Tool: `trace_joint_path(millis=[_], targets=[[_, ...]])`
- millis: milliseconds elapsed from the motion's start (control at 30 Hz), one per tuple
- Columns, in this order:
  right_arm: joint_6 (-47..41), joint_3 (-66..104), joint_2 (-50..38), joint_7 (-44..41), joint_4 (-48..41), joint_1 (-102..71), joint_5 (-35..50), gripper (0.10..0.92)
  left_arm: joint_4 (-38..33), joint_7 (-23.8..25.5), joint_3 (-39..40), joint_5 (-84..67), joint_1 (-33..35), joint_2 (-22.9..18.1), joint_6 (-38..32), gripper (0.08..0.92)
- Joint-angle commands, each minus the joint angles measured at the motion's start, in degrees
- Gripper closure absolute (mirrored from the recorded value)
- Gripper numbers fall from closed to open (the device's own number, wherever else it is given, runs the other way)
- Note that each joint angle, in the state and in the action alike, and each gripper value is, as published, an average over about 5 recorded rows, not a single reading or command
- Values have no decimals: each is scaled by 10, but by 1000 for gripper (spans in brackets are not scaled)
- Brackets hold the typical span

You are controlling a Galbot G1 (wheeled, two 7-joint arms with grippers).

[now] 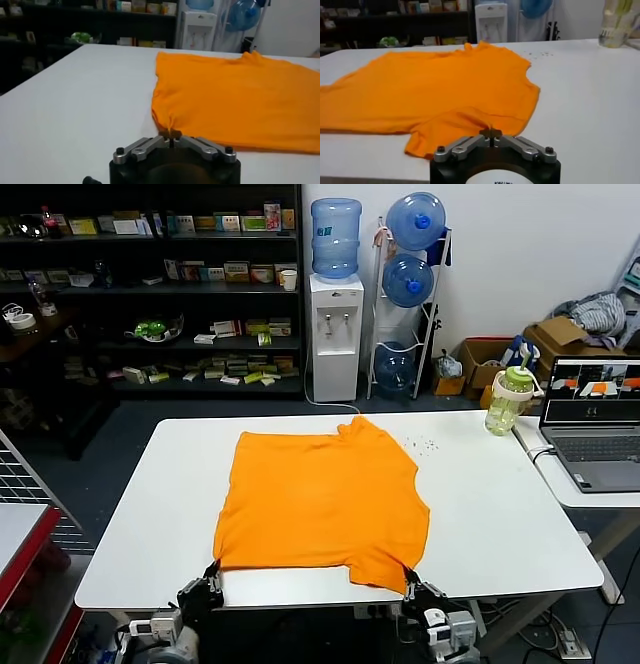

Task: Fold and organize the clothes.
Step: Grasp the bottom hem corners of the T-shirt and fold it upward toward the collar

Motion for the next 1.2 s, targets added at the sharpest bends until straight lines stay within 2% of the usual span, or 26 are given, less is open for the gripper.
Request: trace_joint_path(millis=[33,167,267,633,800,933,1067,1200], targets=[[7,19,-56,6,63,-74,39,901,-113,-25,-13,-47,100,45,5,900],[18,26,-69,8,79,-70,50,901,-141,-28,-16,-56,112,52,6,900],[17,19,-66,15,68,-17,58,901,-129,-23,-13,-59,79,55,4,900],[-30,-65,-63,64,-72,292,138,901,34,-12,40,-90,-167,71,2,900],[-47,-112,-64,70,-143,369,154,901,113,-15,73,-88,-234,65,3,900],[-57,-133,-57,68,-181,388,151,898,154,-17,87,-82,-261,59,6,900],[-73,-139,-51,61,-193,387,145,830,167,-17,87,-76,-261,57,27,883],[-79,-133,-52,49,-183,371,134,718,142,-14,77,-76,-235,64,37,783]])
